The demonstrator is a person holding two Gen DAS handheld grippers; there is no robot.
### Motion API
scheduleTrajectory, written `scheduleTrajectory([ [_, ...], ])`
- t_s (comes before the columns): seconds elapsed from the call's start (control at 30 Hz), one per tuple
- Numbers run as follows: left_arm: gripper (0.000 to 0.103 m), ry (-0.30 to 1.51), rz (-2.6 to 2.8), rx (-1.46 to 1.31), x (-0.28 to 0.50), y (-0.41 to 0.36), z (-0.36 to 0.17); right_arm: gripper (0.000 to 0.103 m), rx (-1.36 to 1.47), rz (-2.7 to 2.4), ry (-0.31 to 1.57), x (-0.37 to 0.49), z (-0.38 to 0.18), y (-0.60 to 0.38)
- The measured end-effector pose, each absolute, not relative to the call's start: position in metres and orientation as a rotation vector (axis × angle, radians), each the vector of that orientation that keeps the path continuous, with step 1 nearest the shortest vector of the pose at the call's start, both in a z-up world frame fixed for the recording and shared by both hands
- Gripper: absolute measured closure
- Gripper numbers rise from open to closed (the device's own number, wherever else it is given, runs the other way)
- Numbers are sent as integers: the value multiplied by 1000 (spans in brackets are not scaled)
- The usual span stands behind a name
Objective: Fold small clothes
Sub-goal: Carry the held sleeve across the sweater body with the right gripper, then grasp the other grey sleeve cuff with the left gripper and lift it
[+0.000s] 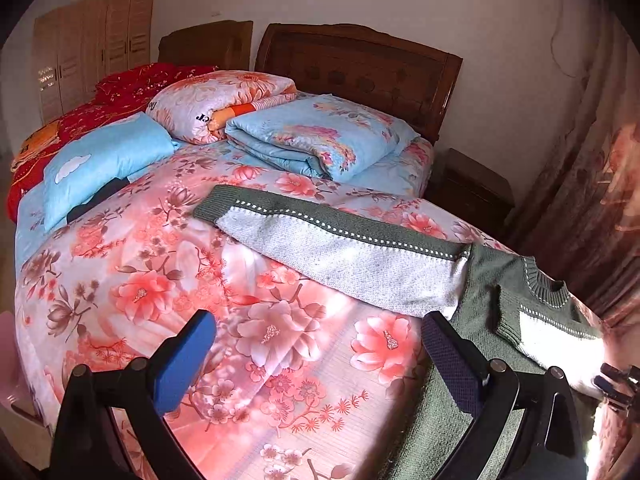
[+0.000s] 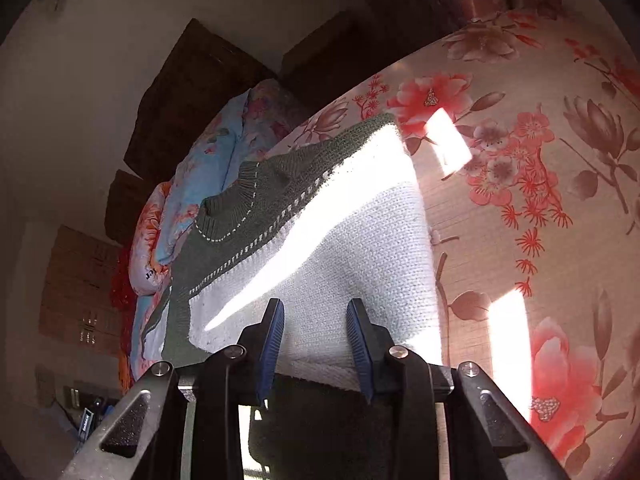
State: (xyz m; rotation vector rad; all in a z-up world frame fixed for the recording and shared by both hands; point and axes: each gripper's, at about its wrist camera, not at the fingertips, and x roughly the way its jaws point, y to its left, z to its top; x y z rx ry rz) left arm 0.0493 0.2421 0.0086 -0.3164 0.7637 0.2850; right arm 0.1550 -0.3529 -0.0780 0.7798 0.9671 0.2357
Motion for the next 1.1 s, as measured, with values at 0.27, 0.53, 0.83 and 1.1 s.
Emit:
scheduleTrajectory([
  [0.27, 0, 806, 290, -676, 52, 375, -11, 58, 693, 466, 891, 113, -34, -315],
  [0.53, 0, 862, 75, -1083, 111, 435, -69, 56, 751, 505, 866, 107, -30, -297],
  [0.83, 0, 810, -54, -1181, 169, 442, -110, 56, 732, 526, 827, 101, -10, -273],
  [1.1, 0, 740, -11, -1214, 182, 457, -112, 56, 695, 590, 750, 100, 17, -249],
])
